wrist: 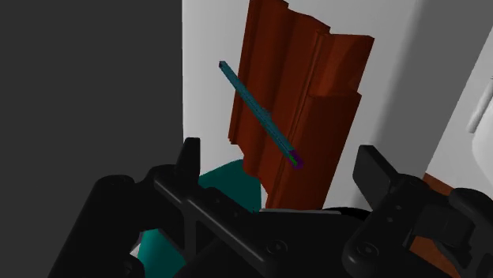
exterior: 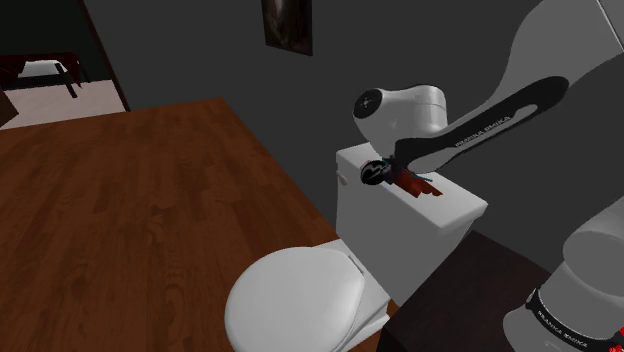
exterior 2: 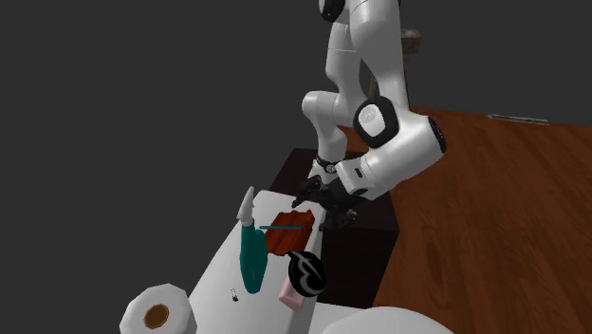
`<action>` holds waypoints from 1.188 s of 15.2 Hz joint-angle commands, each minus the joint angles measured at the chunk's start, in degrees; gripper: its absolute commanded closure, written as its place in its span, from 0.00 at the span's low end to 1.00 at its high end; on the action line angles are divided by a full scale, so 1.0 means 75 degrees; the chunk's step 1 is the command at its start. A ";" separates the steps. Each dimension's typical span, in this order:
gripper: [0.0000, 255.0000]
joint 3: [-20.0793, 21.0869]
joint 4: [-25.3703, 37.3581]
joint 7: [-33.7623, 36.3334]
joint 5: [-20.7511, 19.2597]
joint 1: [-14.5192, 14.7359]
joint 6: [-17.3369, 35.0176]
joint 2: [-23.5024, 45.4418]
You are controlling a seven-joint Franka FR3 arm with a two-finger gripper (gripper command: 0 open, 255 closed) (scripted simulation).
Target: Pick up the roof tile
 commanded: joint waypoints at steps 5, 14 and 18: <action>0.00 0.0124 0.0096 0.1019 -0.0980 -0.0160 0.0000 0.0954; 1.00 0.0128 0.0092 0.1408 -0.1278 -0.0172 0.0109 0.1340; 1.00 0.0126 0.0098 0.1406 -0.1281 -0.0173 0.0108 0.1344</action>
